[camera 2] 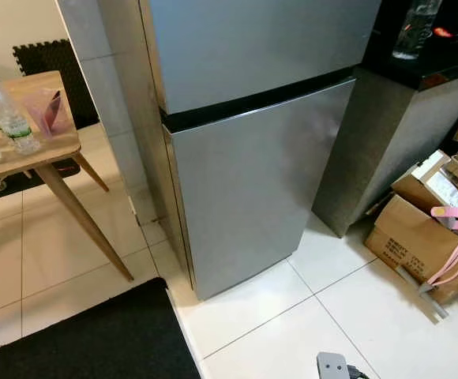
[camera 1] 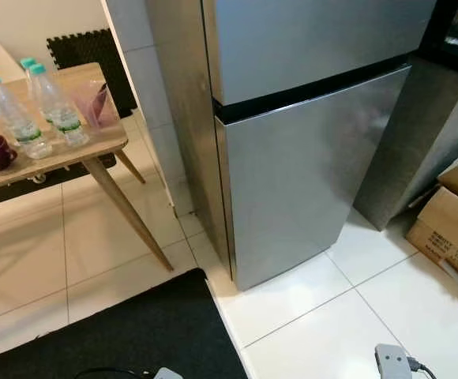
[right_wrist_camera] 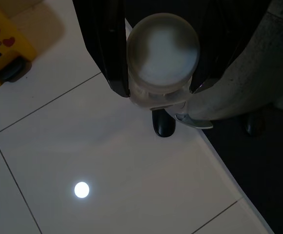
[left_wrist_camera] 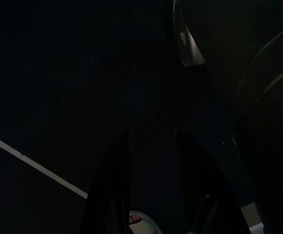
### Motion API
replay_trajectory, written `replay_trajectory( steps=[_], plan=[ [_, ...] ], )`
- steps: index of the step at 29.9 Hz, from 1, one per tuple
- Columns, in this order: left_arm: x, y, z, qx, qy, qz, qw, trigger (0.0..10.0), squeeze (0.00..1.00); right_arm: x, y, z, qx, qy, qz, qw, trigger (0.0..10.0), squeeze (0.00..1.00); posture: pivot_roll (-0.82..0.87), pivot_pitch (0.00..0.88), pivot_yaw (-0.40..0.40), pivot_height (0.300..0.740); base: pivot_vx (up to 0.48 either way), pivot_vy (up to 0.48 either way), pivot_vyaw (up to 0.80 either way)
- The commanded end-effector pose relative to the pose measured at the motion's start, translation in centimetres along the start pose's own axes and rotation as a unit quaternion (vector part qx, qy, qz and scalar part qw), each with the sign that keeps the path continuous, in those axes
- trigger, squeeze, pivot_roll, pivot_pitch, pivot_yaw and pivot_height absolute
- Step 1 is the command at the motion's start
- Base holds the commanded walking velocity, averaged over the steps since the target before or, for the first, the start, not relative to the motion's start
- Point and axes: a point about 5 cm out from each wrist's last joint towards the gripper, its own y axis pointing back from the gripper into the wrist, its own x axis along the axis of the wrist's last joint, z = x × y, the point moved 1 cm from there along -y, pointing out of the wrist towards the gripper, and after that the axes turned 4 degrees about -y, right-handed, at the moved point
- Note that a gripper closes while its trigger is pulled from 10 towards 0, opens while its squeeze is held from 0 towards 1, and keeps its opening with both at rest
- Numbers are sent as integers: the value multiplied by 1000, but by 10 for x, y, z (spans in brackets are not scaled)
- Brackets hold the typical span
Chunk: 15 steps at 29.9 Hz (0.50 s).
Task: Restocking fridge
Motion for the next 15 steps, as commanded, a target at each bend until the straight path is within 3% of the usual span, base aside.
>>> replay_trajectory(
  steps=[1,15],
  plan=[
    [64,3,-3,5,-8,118,993,10000,0,2,0,-2,2,1,3,1000,10000,0,-95,0,5,740,311,0,0],
    [64,3,-4,7,-6,119,993,10000,0,2,-1,-3,3,-1,4,1000,10000,0,-94,0,8,740,313,0,0]
  ],
)
